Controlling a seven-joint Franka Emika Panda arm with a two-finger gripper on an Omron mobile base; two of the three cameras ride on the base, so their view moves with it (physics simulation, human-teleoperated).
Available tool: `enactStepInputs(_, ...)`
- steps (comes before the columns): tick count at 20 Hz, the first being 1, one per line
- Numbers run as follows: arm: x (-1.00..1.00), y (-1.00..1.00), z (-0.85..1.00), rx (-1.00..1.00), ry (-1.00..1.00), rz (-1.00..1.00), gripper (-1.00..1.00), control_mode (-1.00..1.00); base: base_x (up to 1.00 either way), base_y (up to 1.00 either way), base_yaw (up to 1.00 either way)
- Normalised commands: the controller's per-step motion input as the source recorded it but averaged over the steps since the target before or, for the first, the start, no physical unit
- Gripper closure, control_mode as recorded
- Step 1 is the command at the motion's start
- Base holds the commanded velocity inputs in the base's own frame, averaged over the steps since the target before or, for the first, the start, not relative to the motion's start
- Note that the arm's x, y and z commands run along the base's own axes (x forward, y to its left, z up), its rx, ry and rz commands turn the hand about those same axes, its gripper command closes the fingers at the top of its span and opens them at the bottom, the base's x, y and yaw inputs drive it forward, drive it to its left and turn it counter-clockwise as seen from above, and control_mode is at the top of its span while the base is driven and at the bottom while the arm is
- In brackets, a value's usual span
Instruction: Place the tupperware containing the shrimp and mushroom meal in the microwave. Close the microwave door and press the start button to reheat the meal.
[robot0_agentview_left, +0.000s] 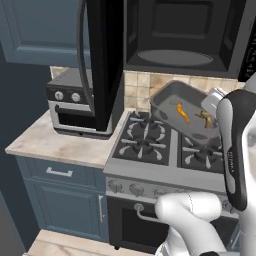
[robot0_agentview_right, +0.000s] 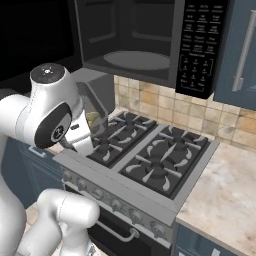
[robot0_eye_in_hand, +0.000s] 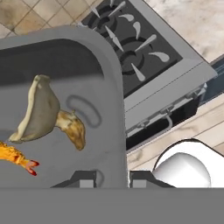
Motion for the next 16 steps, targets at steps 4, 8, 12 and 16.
enactStepInputs(4,-0.16,0.00,0.14,0.00,-0.22,0.00,1.00,-1.00,0.00,0.00,0.00)
enactStepInputs(8,-0.23,0.00,0.13,0.00,-0.18,0.00,1.00,-1.00,0.00,0.00,0.00)
enactStepInputs(12,-0.19,0.00,0.21,0.00,-0.17,0.00,1.00,-1.00,0.00,0.00,0.00)
enactStepInputs(16,-0.01,0.00,0.30,0.00,-0.07,-0.01,1.00,-1.00,0.00,0.00,0.00)
